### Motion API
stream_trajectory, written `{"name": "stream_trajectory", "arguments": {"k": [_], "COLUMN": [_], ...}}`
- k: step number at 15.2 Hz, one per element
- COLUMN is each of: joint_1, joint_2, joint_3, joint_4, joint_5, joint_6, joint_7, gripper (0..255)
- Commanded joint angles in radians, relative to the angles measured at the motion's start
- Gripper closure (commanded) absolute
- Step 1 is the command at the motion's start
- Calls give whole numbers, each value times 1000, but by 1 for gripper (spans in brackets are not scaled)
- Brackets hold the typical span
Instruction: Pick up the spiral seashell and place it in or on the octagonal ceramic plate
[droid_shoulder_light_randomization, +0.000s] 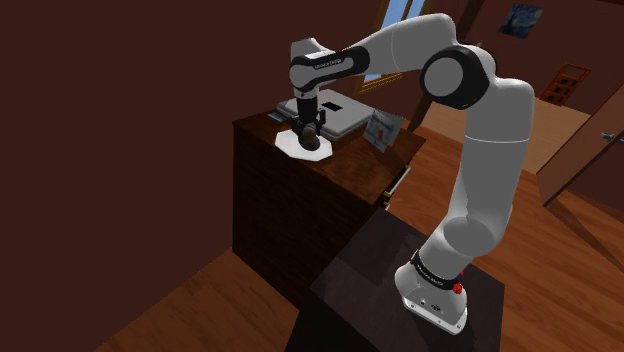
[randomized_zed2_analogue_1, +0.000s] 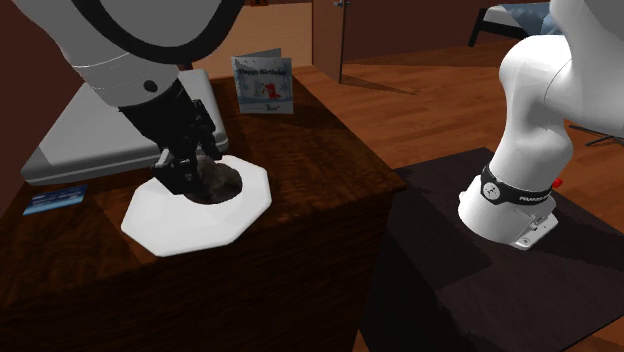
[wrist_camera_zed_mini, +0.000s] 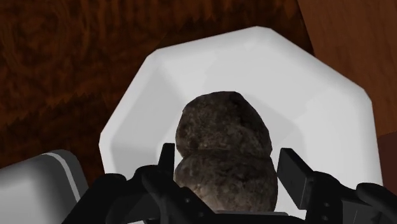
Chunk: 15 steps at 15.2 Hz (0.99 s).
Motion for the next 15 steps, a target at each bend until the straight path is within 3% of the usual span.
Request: {"name": "stream_trajectory", "arguments": {"k": [1,7,8,13,15], "joint_1": [2,2,3,2,7], "joint_2": [12,12,6,12,8], "joint_3": [6,6,6,6,8], "joint_4": [-15,-15,-21,-15,46], "joint_5": [8,8,8,8,11], "joint_6": [14,14,13,14,-52], "joint_7": [0,0,1,0,-3], "gripper": [255,255,0,0,0]}}
